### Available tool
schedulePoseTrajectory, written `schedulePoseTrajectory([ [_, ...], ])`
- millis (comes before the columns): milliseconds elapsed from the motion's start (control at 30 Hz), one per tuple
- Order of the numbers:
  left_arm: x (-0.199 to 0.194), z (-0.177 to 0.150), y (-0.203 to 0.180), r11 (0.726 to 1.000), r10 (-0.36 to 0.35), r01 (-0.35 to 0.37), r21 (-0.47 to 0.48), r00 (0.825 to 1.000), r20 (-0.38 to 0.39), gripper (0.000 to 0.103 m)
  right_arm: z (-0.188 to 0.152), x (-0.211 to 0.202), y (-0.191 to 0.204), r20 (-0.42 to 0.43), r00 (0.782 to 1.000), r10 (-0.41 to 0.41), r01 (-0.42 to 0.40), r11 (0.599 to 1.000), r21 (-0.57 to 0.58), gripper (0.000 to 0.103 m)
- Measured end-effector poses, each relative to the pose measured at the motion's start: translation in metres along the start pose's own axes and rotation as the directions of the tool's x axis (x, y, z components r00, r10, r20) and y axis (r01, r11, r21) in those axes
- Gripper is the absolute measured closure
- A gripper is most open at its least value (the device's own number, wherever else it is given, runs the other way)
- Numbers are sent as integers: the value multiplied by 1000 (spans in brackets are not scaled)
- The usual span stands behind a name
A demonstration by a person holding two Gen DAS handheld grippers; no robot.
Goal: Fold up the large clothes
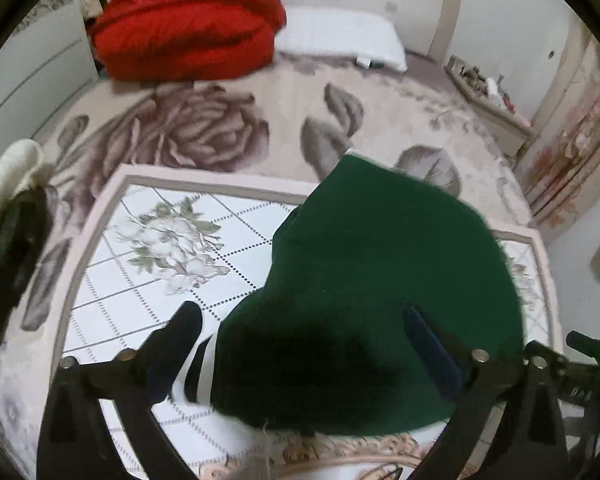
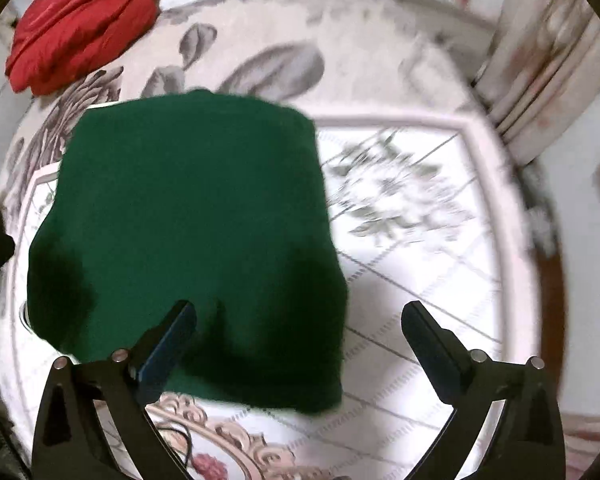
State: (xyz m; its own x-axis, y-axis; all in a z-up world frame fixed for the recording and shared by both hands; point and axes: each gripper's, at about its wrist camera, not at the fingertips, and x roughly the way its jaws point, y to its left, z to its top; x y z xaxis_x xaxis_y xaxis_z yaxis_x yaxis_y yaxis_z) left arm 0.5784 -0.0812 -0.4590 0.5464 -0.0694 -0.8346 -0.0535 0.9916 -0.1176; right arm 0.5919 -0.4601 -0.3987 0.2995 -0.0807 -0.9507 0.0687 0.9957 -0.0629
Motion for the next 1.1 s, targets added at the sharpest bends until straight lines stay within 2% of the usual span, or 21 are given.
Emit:
schedulePoseTrajectory([
  [100, -39, -4, -3, 1000, 6, -6, -13, 1000, 24, 0, -27, -51, 8, 50, 997, -61, 63, 998, -25, 0],
  [233, -99, -10, -10, 1000, -5, 6, -25, 999, 35, 0, -57, -112, 3, 102, 990, -97, 99, 995, -20, 0],
  [400, -181, -33, -27, 999, 21, -23, 41, 999, 46, 0, -97, -207, 6, 163, 977, -136, 137, 991, 0, 0],
  [633, -292, -63, -30, 998, 31, -34, 57, 998, 59, 0, -166, -341, 8, 237, 960, -150, 151, 988, 14, 0],
  [700, -322, -70, -31, 997, 52, -56, 61, 996, 72, 0, -186, -379, 7, 259, 955, -146, 144, 989, 25, 0],
  [867, -402, -87, -32, 995, 53, -61, 75, 992, 112, 0, -231, -466, 5, 319, 938, -135, 132, 991, 32, 0],
  [1100, -484, -111, -35, 995, 45, -56, 84, 990, 131, 0, -286, -567, -4, 385, 913, -132, 125, 991, 43, 0],
])
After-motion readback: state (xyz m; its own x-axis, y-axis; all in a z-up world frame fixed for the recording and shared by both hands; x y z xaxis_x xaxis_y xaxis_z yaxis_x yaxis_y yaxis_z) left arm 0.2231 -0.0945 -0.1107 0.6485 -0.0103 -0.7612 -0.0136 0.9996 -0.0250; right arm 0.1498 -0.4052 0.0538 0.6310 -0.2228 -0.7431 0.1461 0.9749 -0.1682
